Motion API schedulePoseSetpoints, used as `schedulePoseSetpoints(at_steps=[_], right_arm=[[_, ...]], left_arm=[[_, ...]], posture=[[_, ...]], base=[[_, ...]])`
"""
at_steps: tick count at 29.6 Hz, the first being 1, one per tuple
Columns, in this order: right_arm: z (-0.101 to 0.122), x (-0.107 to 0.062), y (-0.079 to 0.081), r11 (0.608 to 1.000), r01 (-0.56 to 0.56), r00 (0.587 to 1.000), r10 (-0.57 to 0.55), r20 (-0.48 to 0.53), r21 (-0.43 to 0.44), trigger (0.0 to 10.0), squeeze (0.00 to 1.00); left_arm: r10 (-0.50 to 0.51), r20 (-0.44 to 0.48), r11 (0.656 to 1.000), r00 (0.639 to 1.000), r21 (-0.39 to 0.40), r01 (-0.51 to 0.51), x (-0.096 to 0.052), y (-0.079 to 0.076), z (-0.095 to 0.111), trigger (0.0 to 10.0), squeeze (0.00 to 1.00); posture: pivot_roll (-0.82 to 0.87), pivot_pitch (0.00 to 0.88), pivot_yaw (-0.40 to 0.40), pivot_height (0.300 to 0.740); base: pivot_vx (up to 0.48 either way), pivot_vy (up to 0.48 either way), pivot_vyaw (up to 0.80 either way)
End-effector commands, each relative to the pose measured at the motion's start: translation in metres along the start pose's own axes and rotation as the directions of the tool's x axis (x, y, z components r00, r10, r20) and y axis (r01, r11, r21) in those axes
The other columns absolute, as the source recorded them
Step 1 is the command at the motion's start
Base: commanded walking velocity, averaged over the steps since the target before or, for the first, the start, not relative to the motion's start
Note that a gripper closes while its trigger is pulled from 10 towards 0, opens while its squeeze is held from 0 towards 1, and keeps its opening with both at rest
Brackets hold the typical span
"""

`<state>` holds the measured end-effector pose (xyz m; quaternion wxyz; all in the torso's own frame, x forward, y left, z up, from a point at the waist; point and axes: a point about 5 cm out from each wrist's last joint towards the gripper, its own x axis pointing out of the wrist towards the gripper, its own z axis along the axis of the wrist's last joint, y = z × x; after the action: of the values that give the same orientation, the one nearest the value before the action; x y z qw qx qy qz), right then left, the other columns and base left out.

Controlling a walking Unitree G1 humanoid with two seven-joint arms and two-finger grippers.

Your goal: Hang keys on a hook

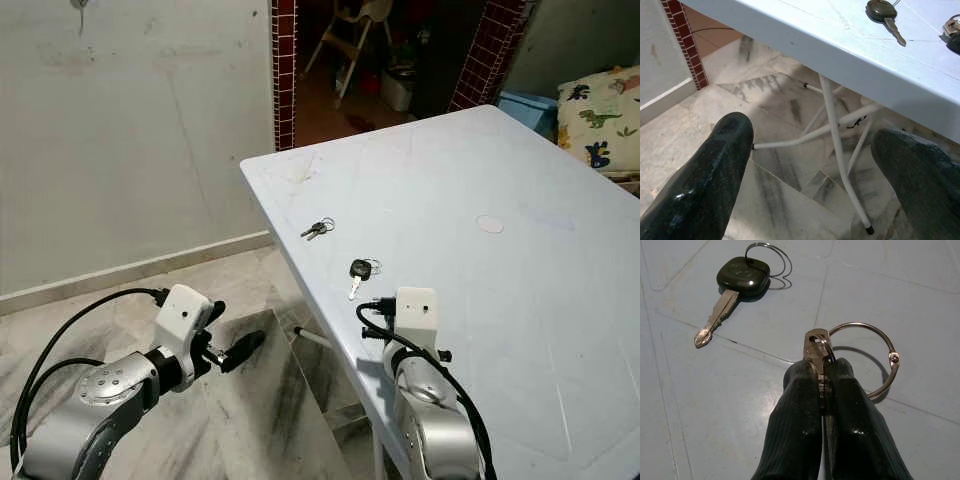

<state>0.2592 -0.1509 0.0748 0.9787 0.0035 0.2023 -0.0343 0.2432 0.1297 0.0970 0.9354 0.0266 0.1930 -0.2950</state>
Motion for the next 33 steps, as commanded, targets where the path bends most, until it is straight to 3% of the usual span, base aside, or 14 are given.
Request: schedulePoseSetpoints(at_steps=[1,8,13,20,24,26,27,28,29,33], right_arm=[[-0.006,-0.001,-0.003,1.0,-0.017,1.0,0.017,-0.001,0.012,0.0,0.0],[0.017,-0.005,0.001,0.995,-0.095,0.982,0.097,0.161,-0.015,0.0,0.0],[0.03,-0.01,0.003,0.978,-0.163,0.946,0.192,0.261,-0.13,0.0,0.0],[0.039,-0.011,-0.003,0.986,-0.165,0.935,0.165,0.313,-0.027,0.0,0.0],[0.047,-0.011,0.005,0.976,-0.201,0.911,0.219,0.348,-0.089,0.0,0.0],[0.05,-0.012,0.01,0.97,-0.217,0.902,0.242,0.356,-0.111,1.6,0.0],[0.051,-0.012,0.012,0.968,-0.224,0.899,0.25,0.36,-0.115,8.0,0.0],[0.052,-0.012,0.013,0.966,-0.231,0.895,0.258,0.364,-0.118,8.0,0.0],[0.052,-0.012,0.015,0.966,-0.233,0.894,0.26,0.365,-0.115,10.0,0.0],[0.053,-0.013,0.021,0.962,-0.245,0.889,0.273,0.369,-0.121,10.0,0.0]], left_arm=[[-0.009,0.015,1.0,1.0,0.013,0.009,0.004,0.0,0.004,10.0,0.0],[-0.011,0.054,1.0,0.998,0.013,0.01,0.009,-0.002,0.011,10.0,0.0],[-0.013,0.08,1.0,0.997,0.02,0.011,0.012,-0.003,0.015,10.0,0.0],[0.014,0.112,1.0,0.994,0.012,-0.015,0.018,-0.001,0.02,10.0,0.0],[0.038,0.137,0.999,0.99,0.011,-0.04,0.02,0.001,0.024,10.0,0.0],[0.058,0.145,0.998,0.988,0.014,-0.061,0.019,0.003,0.025,10.0,0.0],[0.096,0.153,0.995,0.983,0.014,-0.1,0.019,0.007,0.025,10.0,0.0],[0.142,0.162,0.989,0.976,0.013,-0.146,0.018,0.011,0.026,10.0,0.0],[0.166,0.167,0.985,0.972,0.016,-0.171,0.016,0.014,0.026,10.0,0.0],[0.281,0.183,0.959,0.942,-0.014,-0.283,0.01,0.026,0.025,10.0,0.0]], posture=[[0.12,0.051,-0.047,0.74],[0.11,0.044,-0.049,0.74],[0.11,0.042,-0.054,0.74],[0.1,0.037,-0.059,0.74],[0.1,0.033,-0.06,0.74],[0.1,0.033,-0.06,0.74],[0.1,0.026,-0.061,0.74],[0.1,0.025,-0.063,0.74],[0.1,0.025,-0.063,0.74],[0.11,0.023,-0.07,0.74]], base=[[0.0,0.0,0.0],[0.0,0.0,0.0],[0.0,0.0,0.0],[0.0,0.0,0.0],[0.0,0.0,0.0],[0.0,0.0,0.0],[0.0,0.0,0.0],[0.0,0.0,0.0],[0.0,0.0,0.0],[0.0,0.0,0.0]])
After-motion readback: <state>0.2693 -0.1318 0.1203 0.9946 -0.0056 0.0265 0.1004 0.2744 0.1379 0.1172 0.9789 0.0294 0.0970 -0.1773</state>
